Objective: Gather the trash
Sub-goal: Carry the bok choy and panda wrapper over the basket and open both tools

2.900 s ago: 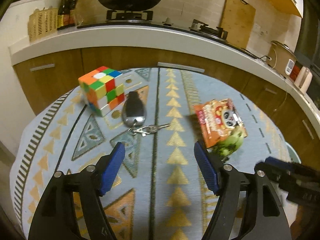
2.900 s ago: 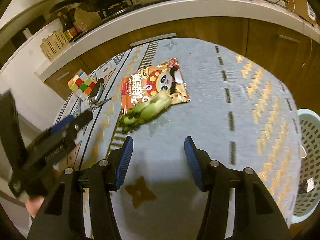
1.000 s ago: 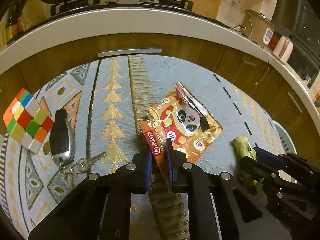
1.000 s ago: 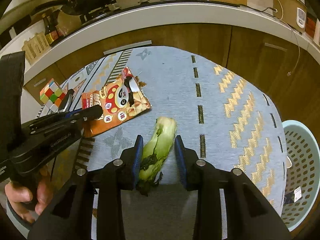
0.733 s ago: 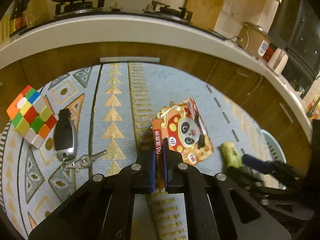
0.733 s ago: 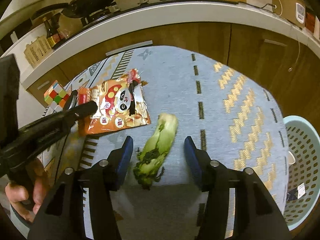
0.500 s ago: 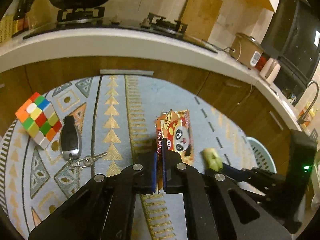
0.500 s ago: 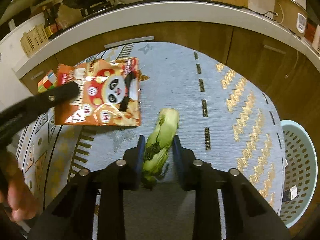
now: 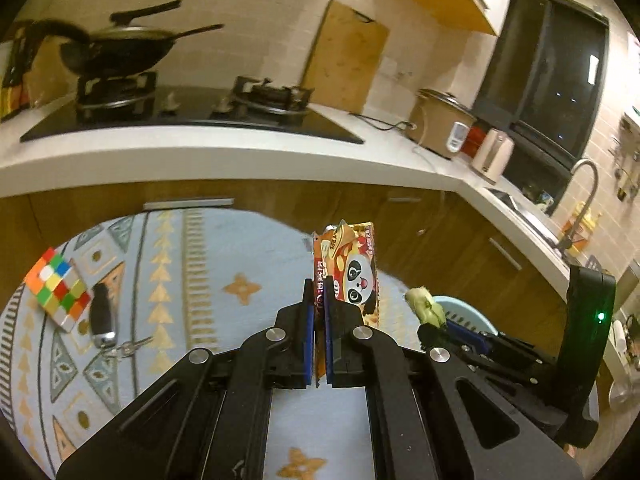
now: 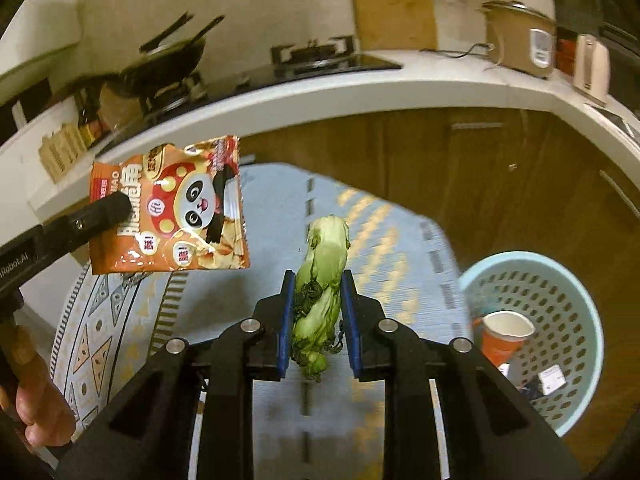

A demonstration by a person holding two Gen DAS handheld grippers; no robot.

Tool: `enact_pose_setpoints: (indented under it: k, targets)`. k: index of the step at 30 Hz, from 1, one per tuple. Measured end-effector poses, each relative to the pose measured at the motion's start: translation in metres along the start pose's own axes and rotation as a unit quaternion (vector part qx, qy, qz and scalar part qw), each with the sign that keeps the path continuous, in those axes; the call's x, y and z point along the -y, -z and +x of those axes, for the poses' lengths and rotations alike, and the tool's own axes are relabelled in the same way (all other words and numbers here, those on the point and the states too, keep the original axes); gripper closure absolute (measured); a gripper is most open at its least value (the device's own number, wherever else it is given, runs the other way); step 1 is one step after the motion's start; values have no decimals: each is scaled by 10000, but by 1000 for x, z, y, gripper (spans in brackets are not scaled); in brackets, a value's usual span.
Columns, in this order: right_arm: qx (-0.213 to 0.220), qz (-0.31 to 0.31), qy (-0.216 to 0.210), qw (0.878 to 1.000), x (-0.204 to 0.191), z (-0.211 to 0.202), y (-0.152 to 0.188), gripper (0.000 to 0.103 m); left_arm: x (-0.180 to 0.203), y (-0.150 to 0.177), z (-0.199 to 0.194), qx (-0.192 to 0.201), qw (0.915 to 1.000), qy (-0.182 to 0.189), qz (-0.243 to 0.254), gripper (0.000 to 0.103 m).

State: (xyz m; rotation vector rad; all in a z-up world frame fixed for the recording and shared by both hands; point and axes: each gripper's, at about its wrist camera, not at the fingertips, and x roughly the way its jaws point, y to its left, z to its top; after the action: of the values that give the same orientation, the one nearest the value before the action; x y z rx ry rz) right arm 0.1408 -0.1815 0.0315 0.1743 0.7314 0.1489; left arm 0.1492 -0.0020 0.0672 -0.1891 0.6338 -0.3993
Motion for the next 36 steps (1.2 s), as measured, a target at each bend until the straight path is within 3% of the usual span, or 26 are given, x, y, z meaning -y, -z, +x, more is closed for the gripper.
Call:
enact_pose_setpoints:
  k: [8,16,27,32,36]
  targets:
    - [280,369,334,9984,66,-37,1,84,57,3,19,-112,9992,232,308,101]
    - [261,919,664,9932,141,-57,16,84,117,18,51,-396,9958,495,660,101]
    - [-316,1693,587,9833,210,-50,48,82,179,54,99,-963,9865,633,1164,99]
    - [-404,1875,554,9799,222,-50,55,81,189,66,110,-1098,9836,633,1284,70]
    - [-326,1891,542,9799,223,-56,52,76,190,70,107,-1066,9831,606,1356,60]
